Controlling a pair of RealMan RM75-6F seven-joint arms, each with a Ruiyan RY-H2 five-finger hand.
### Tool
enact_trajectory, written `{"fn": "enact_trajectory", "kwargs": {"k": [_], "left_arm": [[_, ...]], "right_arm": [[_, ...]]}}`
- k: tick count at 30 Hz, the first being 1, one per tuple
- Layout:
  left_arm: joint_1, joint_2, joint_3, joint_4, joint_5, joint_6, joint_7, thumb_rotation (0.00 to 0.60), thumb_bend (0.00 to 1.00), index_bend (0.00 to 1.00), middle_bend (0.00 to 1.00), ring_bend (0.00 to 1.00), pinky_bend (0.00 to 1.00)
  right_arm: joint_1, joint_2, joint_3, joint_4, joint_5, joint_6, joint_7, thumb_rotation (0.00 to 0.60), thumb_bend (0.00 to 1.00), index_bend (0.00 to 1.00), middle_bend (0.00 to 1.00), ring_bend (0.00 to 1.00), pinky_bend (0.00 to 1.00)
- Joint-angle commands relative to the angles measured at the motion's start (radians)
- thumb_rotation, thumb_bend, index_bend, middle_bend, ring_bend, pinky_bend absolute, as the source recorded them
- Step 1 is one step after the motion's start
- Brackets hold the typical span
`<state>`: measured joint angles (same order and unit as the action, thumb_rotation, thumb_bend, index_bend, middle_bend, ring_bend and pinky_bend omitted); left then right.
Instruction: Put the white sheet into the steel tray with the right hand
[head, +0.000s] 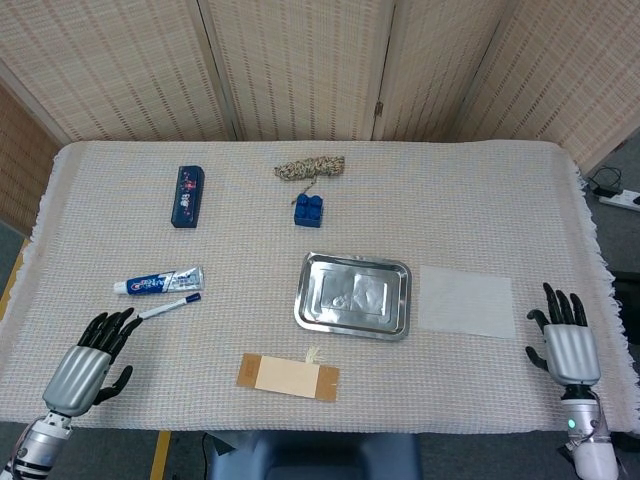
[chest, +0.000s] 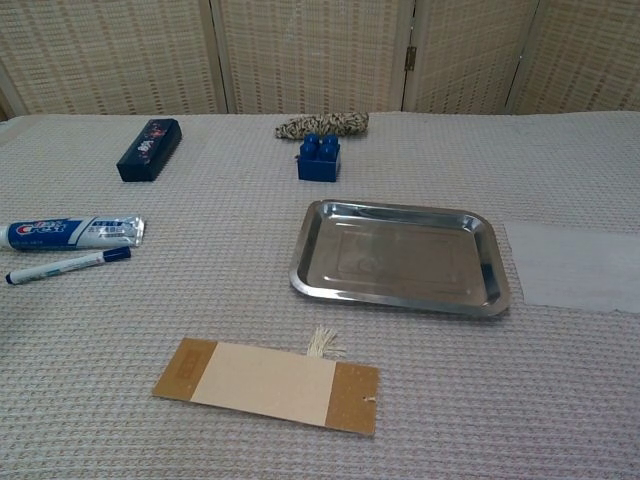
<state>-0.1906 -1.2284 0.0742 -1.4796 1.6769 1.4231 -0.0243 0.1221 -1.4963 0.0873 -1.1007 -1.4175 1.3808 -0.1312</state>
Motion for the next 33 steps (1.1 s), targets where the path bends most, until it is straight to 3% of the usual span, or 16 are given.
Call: {"fn": "enact_trajectory", "kwargs": {"k": [1, 4, 8, 26, 33], "left_arm": [[-0.001, 0.000, -0.001, 0.000, -0.006, -0.007, -0.001, 0.600, 0.52, 0.00, 0.00, 0.00, 0.00], [-0.002, 0.000, -0.001, -0.001, -0.005, -0.007, 0.000, 0.600, 0.53, 0.00, 0.00, 0.00, 0.00], [0.000, 0.002, 0.000, -0.003, -0.002, -0.002, 0.000, 0.600, 0.53, 0.00, 0.00, 0.00, 0.00], [0.003, 0.011, 0.002, -0.008, 0.006, 0.011, -0.016, 0.600, 0.53, 0.00, 0.00, 0.00, 0.00], [0.006, 0.014, -0.001, -0.008, 0.002, 0.014, -0.026, 0.600, 0.53, 0.00, 0.00, 0.00, 0.00]], "right_arm": [[0.032, -0.098, 0.016, 0.162, -0.040, 0.050, 0.015, 0.599, 0.28, 0.39, 0.00, 0.00, 0.00], [0.045, -0.153, 0.011, 0.246, -0.050, 0.046, 0.021, 0.600, 0.29, 0.39, 0.00, 0.00, 0.00], [0.056, -0.186, -0.001, 0.281, -0.053, 0.016, 0.049, 0.600, 0.29, 0.39, 0.00, 0.00, 0.00], [0.087, -0.256, -0.011, 0.312, -0.045, -0.051, 0.063, 0.600, 0.29, 0.39, 0.00, 0.00, 0.00], [0.116, -0.291, 0.002, 0.347, -0.036, -0.081, 0.077, 0.600, 0.39, 0.39, 0.00, 0.00, 0.00]]}}
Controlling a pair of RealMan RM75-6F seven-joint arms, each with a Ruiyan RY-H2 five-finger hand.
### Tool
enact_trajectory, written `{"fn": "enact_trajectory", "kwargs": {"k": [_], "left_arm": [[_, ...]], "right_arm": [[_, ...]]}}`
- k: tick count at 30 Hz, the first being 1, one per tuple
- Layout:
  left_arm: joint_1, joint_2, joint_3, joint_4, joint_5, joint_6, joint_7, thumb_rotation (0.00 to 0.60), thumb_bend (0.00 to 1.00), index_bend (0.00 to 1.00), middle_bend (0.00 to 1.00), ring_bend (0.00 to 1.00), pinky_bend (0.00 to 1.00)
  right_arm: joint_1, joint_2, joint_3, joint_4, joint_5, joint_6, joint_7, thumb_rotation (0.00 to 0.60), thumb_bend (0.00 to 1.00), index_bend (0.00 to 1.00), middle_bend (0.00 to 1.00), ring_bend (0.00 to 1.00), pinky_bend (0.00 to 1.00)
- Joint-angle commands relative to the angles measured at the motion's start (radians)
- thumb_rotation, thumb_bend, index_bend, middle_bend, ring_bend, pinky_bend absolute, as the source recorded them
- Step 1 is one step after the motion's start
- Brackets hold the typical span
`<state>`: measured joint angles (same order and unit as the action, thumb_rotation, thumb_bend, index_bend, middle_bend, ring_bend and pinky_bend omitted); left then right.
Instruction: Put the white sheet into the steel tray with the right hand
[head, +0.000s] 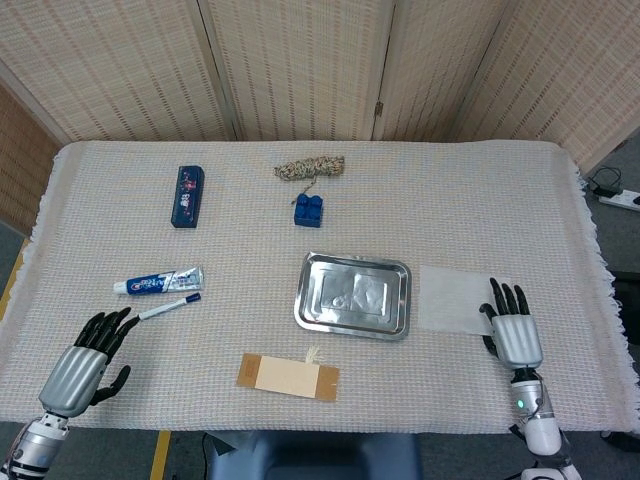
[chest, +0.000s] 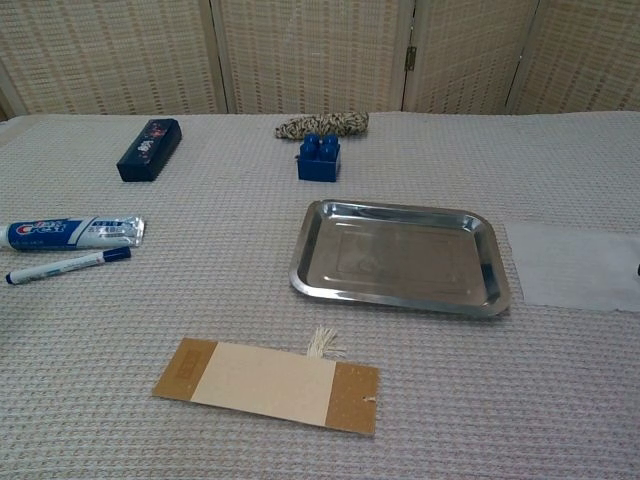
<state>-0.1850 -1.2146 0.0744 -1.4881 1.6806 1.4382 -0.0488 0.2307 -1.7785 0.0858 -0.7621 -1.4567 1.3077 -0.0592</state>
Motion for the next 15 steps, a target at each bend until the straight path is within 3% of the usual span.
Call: {"fn": "enact_trajectory", "kwargs": {"k": [1, 7, 15], "left_arm": [[0.000, 0.000, -0.001, 0.001, -0.003, -0.002, -0.002, 0.600, 0.53, 0.00, 0.00, 0.00, 0.00], [0.001, 0.001, -0.002, 0.001, -0.004, 0.000, -0.002, 0.600, 0.53, 0.00, 0.00, 0.00, 0.00], [0.002, 0.002, -0.002, 0.000, -0.004, 0.000, -0.002, 0.600, 0.53, 0.00, 0.00, 0.00, 0.00]], "right_arm": [[0.011, -0.013, 0.005, 0.013, 0.004, -0.011, 0.006, 0.600, 0.41, 0.40, 0.00, 0.00, 0.00], [0.025, -0.038, 0.008, 0.039, 0.001, -0.010, 0.029, 0.600, 0.51, 0.51, 0.07, 0.02, 0.00], [0.027, -0.055, 0.021, 0.072, -0.008, 0.045, 0.095, 0.600, 0.54, 0.62, 0.16, 0.09, 0.00]]}}
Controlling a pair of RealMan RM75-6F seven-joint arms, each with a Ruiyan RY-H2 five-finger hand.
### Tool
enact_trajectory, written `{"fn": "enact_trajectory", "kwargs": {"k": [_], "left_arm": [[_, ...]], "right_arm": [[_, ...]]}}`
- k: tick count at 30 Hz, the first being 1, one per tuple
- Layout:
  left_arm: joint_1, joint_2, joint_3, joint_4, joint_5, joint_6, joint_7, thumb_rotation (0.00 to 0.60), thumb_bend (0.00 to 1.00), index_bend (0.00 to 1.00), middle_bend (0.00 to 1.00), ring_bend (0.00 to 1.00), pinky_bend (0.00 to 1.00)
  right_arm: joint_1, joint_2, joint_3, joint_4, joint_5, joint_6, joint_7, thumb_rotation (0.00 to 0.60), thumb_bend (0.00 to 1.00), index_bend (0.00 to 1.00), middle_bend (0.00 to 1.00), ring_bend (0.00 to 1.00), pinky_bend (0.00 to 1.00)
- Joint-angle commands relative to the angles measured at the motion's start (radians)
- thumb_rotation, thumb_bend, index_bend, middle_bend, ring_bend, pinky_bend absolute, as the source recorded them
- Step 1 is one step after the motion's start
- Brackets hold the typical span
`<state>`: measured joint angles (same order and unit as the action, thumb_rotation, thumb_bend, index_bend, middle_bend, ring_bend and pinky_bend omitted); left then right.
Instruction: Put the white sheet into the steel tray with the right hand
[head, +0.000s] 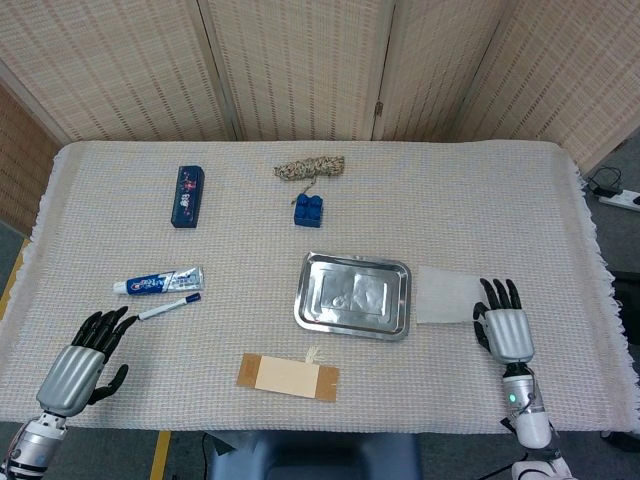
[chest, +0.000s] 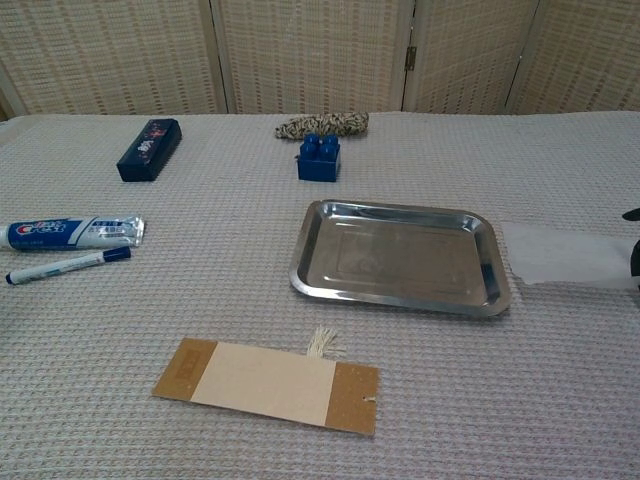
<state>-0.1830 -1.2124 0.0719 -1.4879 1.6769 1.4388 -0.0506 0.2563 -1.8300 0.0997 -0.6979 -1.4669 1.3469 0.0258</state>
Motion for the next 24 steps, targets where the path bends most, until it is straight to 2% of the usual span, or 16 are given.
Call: {"fn": "enact_trajectory", "kwargs": {"k": [1, 5, 11, 17, 21, 24], "left_arm": [[0.000, 0.000, 0.000, -0.001, 0.000, 0.000, 0.001, 0.600, 0.53, 0.00, 0.00, 0.00, 0.00], [0.001, 0.000, 0.000, -0.001, 0.000, 0.000, 0.001, 0.600, 0.53, 0.00, 0.00, 0.00, 0.00], [0.000, 0.000, -0.001, -0.001, -0.003, -0.004, 0.001, 0.600, 0.53, 0.00, 0.00, 0.00, 0.00], [-0.002, -0.001, 0.000, -0.001, -0.003, -0.009, 0.000, 0.600, 0.53, 0.00, 0.00, 0.00, 0.00], [-0.001, 0.000, 0.001, -0.003, -0.002, -0.008, -0.004, 0.600, 0.53, 0.00, 0.00, 0.00, 0.00], [-0.001, 0.004, 0.000, -0.004, -0.002, -0.004, -0.014, 0.600, 0.53, 0.00, 0.00, 0.00, 0.00]], "right_arm": [[0.002, -0.004, 0.010, 0.009, 0.004, 0.008, 0.014, 0.600, 0.54, 0.62, 0.17, 0.09, 0.00], [0.008, 0.002, 0.029, 0.003, 0.004, 0.047, 0.033, 0.600, 0.55, 0.62, 0.18, 0.10, 0.00], [0.043, 0.042, 0.116, -0.073, 0.031, 0.122, 0.064, 0.600, 0.55, 0.62, 0.18, 0.11, 0.00], [0.111, 0.097, 0.206, -0.212, 0.039, 0.179, 0.024, 0.600, 0.55, 0.62, 0.18, 0.11, 0.00], [0.164, 0.103, 0.239, -0.290, 0.030, 0.187, -0.020, 0.600, 0.55, 0.62, 0.18, 0.11, 0.00], [0.204, 0.082, 0.250, -0.302, 0.022, 0.185, -0.051, 0.600, 0.55, 0.62, 0.18, 0.11, 0.00]]}}
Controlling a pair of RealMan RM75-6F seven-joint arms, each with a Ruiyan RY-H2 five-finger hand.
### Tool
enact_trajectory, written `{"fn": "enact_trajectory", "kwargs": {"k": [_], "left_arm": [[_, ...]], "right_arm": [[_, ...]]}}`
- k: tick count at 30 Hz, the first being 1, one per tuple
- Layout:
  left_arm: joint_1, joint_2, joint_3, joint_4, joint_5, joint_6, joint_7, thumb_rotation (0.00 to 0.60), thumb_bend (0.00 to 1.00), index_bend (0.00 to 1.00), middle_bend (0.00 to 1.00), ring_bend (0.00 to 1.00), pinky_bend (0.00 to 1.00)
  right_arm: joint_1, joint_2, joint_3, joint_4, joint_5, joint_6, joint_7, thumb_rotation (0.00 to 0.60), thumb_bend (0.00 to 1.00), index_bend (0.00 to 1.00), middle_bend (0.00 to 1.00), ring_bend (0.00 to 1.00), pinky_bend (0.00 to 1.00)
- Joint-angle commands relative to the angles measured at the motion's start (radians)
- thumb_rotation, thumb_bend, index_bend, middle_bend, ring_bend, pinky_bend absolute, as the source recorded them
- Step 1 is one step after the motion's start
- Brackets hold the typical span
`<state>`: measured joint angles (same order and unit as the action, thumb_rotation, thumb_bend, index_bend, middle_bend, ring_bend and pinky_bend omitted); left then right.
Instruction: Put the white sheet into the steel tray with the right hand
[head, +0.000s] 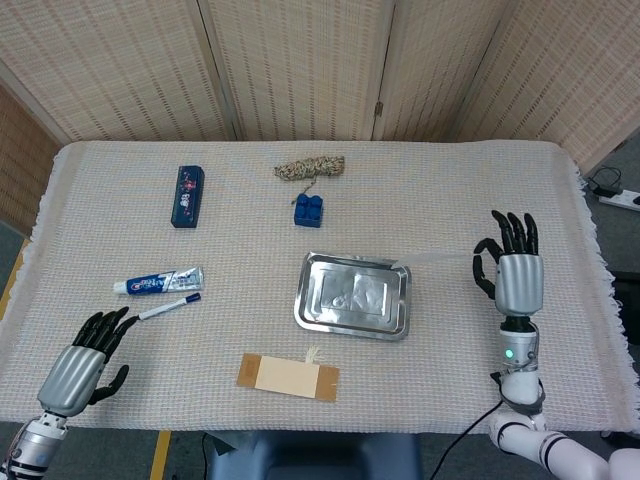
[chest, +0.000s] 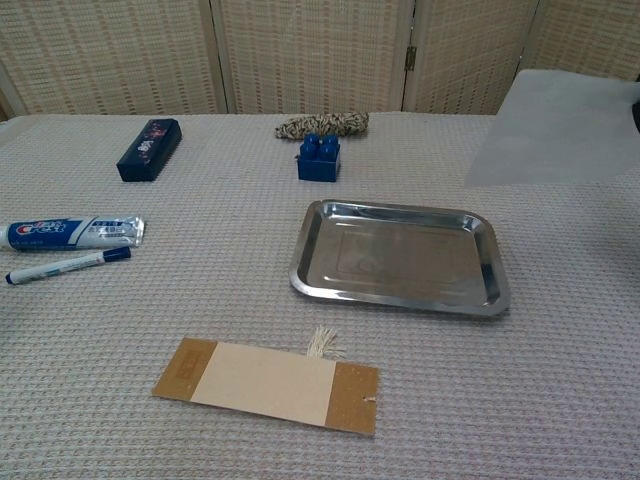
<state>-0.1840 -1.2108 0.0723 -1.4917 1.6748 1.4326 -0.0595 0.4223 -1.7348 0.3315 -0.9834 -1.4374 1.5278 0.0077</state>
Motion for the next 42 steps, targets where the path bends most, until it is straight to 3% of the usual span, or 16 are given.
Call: {"fn": "enact_trajectory", "kwargs": {"k": [1, 6, 15, 21, 26, 32, 42], "left_arm": [[0.000, 0.004, -0.001, -0.001, -0.001, 0.002, -0.009, 0.600, 0.53, 0.00, 0.00, 0.00, 0.00], [-0.001, 0.010, -0.001, -0.001, 0.000, 0.003, -0.026, 0.600, 0.53, 0.00, 0.00, 0.00, 0.00], [-0.002, 0.018, 0.000, -0.002, 0.004, 0.006, -0.050, 0.600, 0.53, 0.00, 0.00, 0.00, 0.00], [0.000, 0.024, 0.001, -0.005, 0.007, 0.013, -0.062, 0.600, 0.53, 0.00, 0.00, 0.00, 0.00], [0.001, 0.027, 0.003, -0.007, 0.013, 0.016, -0.065, 0.600, 0.53, 0.00, 0.00, 0.00, 0.00], [0.002, 0.032, 0.005, -0.013, 0.021, 0.023, -0.074, 0.600, 0.53, 0.00, 0.00, 0.00, 0.00], [0.004, 0.041, 0.011, -0.017, 0.035, 0.033, -0.088, 0.600, 0.53, 0.00, 0.00, 0.00, 0.00]], "right_arm": [[0.052, -0.023, 0.021, -0.009, -0.007, -0.002, -0.043, 0.600, 0.55, 0.62, 0.18, 0.11, 0.00], [0.110, -0.102, 0.006, 0.063, -0.004, -0.050, -0.068, 0.600, 0.55, 0.62, 0.18, 0.11, 0.00], [0.153, -0.298, -0.115, 0.289, -0.040, -0.138, -0.066, 0.600, 0.55, 0.62, 0.18, 0.11, 0.00], [0.146, -0.378, -0.185, 0.379, -0.080, -0.145, -0.071, 0.600, 0.55, 0.62, 0.18, 0.11, 0.00], [0.141, -0.409, -0.217, 0.393, -0.105, -0.135, -0.102, 0.600, 0.55, 0.62, 0.18, 0.11, 0.00], [0.140, -0.440, -0.210, 0.392, -0.096, -0.139, -0.167, 0.600, 0.55, 0.62, 0.18, 0.11, 0.00], [0.067, -0.430, -0.197, 0.297, -0.063, -0.065, -0.438, 0.600, 0.55, 0.64, 0.19, 0.09, 0.00]]}}
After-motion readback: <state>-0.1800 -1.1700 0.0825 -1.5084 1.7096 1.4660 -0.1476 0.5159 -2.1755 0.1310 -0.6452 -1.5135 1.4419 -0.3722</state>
